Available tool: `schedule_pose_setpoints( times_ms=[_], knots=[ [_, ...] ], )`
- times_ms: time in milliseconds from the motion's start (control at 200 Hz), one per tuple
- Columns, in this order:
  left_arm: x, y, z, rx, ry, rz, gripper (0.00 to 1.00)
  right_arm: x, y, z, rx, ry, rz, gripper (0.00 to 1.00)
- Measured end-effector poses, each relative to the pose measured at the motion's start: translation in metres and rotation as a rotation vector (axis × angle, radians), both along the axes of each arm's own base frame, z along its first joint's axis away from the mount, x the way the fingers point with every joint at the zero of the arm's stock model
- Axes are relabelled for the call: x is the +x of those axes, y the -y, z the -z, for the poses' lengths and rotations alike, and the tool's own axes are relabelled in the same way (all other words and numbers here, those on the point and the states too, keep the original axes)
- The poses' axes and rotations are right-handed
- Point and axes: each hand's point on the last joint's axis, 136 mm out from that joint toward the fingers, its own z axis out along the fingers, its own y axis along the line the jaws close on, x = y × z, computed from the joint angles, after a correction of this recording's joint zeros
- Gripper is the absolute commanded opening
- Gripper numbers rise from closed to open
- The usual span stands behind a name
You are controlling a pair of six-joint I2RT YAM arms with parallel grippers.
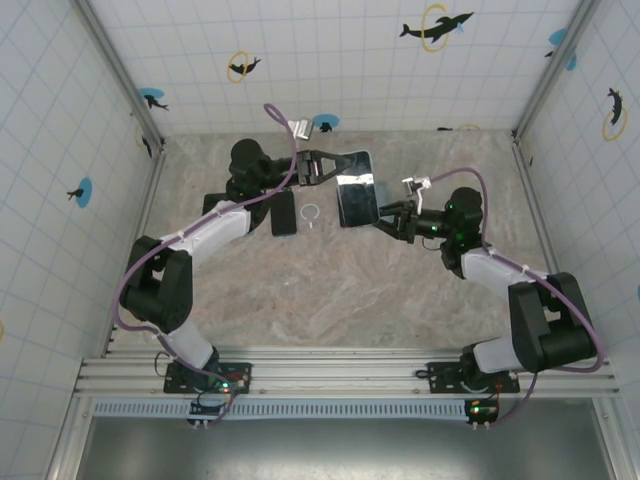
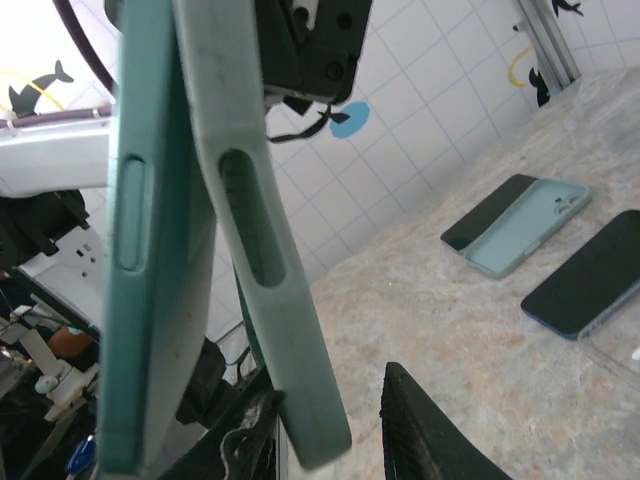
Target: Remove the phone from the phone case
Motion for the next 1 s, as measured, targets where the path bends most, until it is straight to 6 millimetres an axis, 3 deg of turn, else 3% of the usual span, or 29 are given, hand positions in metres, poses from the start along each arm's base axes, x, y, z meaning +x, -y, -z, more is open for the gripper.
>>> schedule_pose_setpoints(
  times_ms=[155, 360, 606, 806, 921, 1001],
  knots=[
    [0.009, 0.000, 0.002, -0.009, -0.038, -0.048, 0.00, 0.005, -0.003, -0.019, 0.081, -0.038, 0.041, 0.28],
    [0.021, -0.001, 0.006, -0.027, -0.124, -0.118, 0.00, 0.012, 0.002, -0.028, 0.220, -0.189, 0.113, 0.23],
    [0.037, -0.005, 0.029, -0.044, -0.268, -0.193, 0.00, 0.018, 0.001, -0.022, 0.371, -0.446, 0.162, 0.17],
    [0.044, -0.008, 0.042, -0.051, -0.344, -0.218, 0.00, 0.020, 0.001, -0.019, 0.423, -0.530, 0.200, 0.09],
    [0.046, -0.009, 0.049, -0.049, -0.376, -0.227, 0.04, 0.021, 0.001, -0.017, 0.438, -0.554, 0.216, 0.04],
    [0.047, -0.008, 0.052, -0.047, -0.393, -0.228, 0.15, 0.021, 0.002, -0.015, 0.443, -0.563, 0.225, 0.02]
  ],
)
